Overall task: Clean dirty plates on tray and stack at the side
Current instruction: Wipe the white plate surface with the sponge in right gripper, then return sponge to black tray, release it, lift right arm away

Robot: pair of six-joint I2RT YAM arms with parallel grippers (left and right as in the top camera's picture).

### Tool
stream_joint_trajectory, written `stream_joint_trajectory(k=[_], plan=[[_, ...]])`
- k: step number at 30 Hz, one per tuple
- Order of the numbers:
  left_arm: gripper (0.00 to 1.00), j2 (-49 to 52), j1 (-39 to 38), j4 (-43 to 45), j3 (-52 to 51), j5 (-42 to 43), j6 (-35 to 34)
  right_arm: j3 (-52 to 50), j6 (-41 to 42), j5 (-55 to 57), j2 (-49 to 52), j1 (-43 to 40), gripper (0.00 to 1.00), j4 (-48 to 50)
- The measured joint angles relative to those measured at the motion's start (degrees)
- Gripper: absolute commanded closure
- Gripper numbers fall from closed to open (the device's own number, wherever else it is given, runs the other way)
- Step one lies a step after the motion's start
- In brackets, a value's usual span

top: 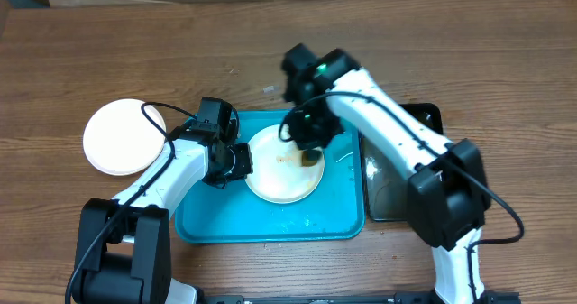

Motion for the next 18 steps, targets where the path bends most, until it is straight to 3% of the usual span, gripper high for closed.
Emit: stream_joint_trajectory(k=[8,15,17,18], plan=[[0.78,0.0,0.0,0.0,0.0,0.0,0.0,-1.3,1.8,6.6,0.0,-13.6,0.96,-4.6],[0.78,0.0,0.0,0.0,0.0,0.0,0.0,-9.5,2.9,8.0,0.0,-23.4,0.95,-0.2],[0.8,0.0,-0.1,0.0,0.0,0.0,0.0,-12.9,3.0,8.3,0.0,-25.1,0.86,2.7],[0.82,0.0,-0.2,0.0,0.0,0.0,0.0,-13.9,3.1,8.3,0.0,-25.6,0.73,3.5]])
